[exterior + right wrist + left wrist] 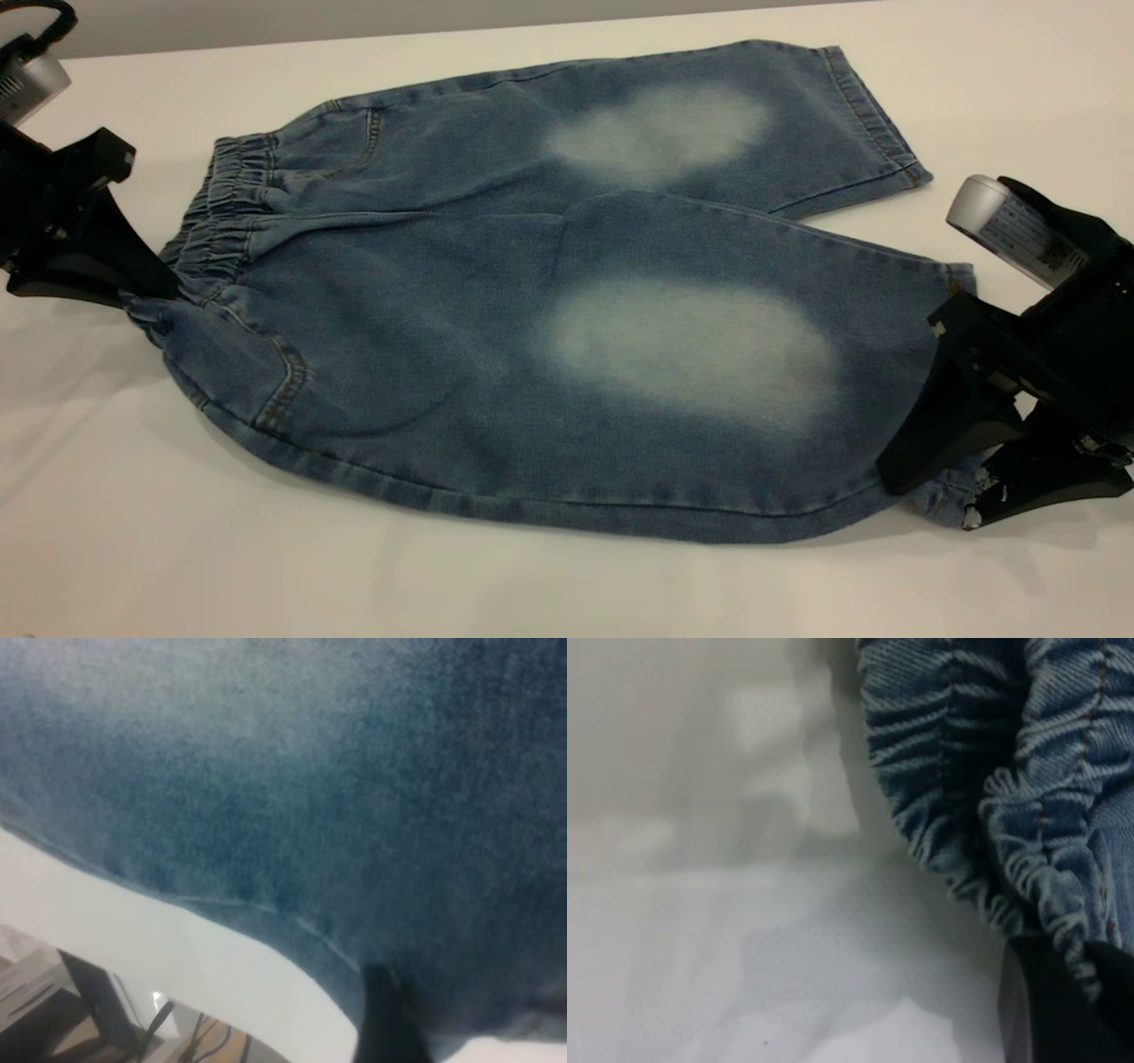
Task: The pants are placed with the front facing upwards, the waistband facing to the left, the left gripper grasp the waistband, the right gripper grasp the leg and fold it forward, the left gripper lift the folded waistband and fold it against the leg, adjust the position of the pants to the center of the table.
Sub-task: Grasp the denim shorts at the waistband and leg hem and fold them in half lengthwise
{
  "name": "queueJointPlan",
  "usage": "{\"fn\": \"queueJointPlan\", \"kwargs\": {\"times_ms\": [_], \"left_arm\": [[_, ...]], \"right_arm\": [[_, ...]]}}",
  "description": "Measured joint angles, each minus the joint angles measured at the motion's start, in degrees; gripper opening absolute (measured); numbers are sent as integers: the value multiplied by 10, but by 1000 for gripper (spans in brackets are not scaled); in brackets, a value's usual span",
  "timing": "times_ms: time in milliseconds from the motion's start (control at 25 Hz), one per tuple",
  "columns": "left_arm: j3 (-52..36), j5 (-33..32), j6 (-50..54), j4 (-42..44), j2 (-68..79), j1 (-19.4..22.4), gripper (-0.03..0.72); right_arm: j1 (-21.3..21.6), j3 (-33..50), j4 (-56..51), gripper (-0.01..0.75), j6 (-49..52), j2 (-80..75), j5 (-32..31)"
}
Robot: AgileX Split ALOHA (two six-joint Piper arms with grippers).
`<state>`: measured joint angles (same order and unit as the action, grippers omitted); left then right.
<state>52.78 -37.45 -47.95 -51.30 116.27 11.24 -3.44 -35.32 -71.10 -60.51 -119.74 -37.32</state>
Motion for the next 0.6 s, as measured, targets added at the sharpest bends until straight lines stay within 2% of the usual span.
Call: {"fn": "queueJointPlan", "kwargs": {"times_ms": [200, 440, 600], "left_arm": [[0, -1, 0, 0, 0, 0, 95], [0, -2, 0, 0, 0, 0, 95], [0, -2, 0, 0, 0, 0, 95]], "right_arm": [[0, 0, 8, 263, 3, 0, 13], [0, 0, 16, 53, 4, 0, 24], [0, 0, 17, 34, 3, 14, 25]]}}
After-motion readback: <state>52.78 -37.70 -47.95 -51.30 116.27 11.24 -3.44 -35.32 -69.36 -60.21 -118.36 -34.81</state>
